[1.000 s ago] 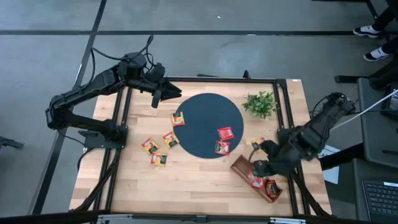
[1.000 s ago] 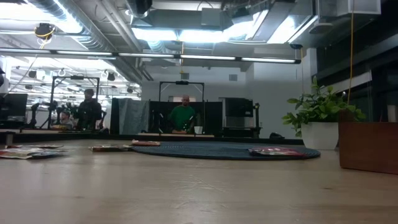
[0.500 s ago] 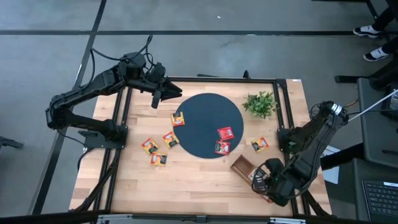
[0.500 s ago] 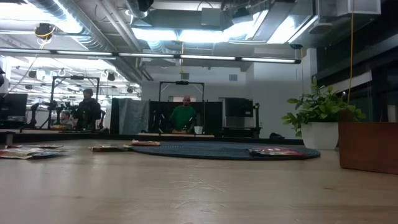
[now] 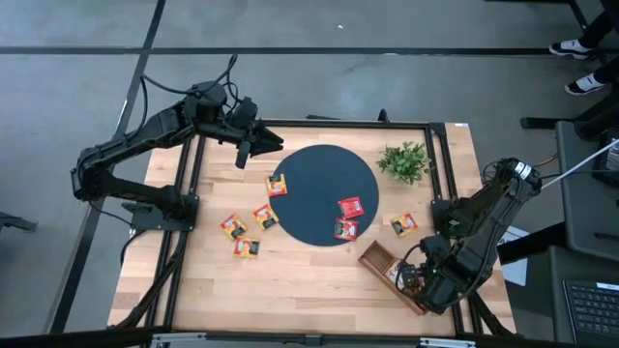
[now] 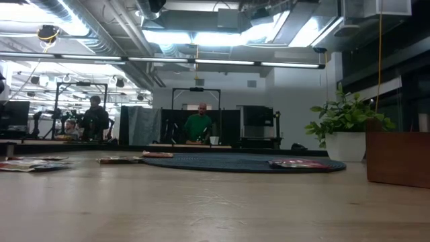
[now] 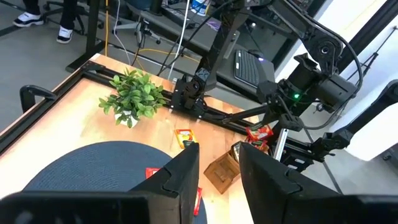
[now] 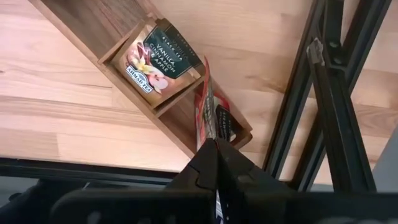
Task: Pick & Place Tea
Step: Put the red tea bag into the right section of the wooden organizer
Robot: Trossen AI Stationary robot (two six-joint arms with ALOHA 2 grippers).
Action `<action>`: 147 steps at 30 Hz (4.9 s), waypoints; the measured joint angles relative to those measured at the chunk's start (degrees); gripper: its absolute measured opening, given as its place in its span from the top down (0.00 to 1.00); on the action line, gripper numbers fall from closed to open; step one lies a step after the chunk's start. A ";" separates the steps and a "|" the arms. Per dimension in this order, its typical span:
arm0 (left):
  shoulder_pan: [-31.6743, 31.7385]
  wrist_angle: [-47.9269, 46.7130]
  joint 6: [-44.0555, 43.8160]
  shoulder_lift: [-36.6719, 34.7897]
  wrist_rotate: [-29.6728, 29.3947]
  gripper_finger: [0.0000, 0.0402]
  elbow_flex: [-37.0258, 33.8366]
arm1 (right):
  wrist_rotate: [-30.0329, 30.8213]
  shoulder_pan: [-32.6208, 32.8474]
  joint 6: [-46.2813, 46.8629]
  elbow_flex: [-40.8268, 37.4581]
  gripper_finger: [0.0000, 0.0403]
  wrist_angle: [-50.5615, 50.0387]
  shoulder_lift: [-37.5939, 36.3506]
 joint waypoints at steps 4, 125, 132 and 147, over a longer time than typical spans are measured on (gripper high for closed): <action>0.00 0.00 0.02 0.00 0.00 0.72 0.00 | 0.00 -0.04 0.00 0.00 0.99 0.08 1.20; -24.67 4.56 -16.72 23.12 -24.11 0.94 -11.19 | -9.08 -52.07 -83.08 -30.69 0.71 80.48 14.43; -26.89 4.54 -16.64 23.12 -24.59 0.94 -11.19 | -11.75 -55.38 -84.64 -30.60 0.71 91.55 17.40; -27.97 12.63 -13.74 34.30 -26.75 0.94 -11.21 | -13.01 -55.69 -97.38 -23.23 0.71 64.51 8.68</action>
